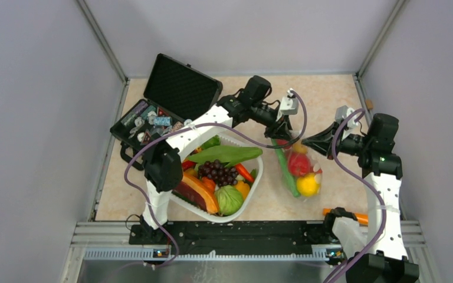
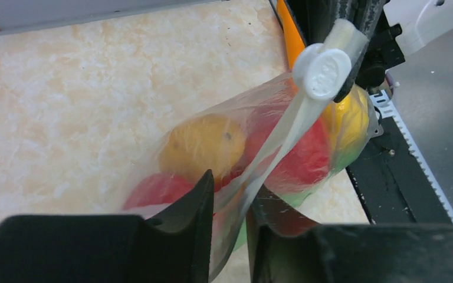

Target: Place the food in the zip-top bag and seal the zipper

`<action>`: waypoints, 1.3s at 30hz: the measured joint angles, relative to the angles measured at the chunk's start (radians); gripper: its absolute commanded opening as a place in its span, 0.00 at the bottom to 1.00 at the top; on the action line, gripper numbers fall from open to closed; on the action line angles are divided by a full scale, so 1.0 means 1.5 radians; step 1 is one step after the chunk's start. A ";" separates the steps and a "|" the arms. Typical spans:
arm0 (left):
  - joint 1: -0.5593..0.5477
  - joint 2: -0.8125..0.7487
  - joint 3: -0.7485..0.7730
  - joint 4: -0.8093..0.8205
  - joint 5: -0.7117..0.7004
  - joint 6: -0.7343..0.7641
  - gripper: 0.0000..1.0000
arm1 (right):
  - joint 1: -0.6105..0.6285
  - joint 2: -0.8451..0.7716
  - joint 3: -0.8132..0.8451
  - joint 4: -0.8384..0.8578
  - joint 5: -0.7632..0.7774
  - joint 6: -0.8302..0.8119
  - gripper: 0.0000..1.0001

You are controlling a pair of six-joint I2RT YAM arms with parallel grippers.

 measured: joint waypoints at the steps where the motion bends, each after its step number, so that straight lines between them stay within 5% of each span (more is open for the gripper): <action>1: -0.001 0.000 0.000 0.001 0.000 -0.003 0.10 | 0.000 0.000 0.000 0.000 0.000 0.000 0.00; 3: -0.001 0.000 0.001 0.004 -0.003 -0.011 0.00 | 0.000 0.000 0.000 0.002 0.005 0.000 0.00; 8: -0.002 0.000 0.000 0.030 -0.036 -0.036 0.00 | 0.000 0.000 -0.007 0.034 0.032 0.018 0.00; 15: -0.002 -0.009 -0.040 0.104 -0.138 -0.071 0.00 | 0.000 0.001 -0.029 0.105 0.082 0.090 0.30; 21: -0.010 -0.025 -0.041 0.112 -0.250 -0.075 0.00 | 0.001 0.009 -0.035 0.168 0.148 0.148 0.41; 32: -0.055 -0.041 0.019 0.024 -0.381 -0.012 0.00 | 0.001 0.012 -0.041 0.233 0.204 0.206 0.46; 39: -0.092 -0.041 0.020 -0.011 -0.453 0.012 0.00 | 0.001 -0.002 -0.140 0.301 0.238 0.208 0.46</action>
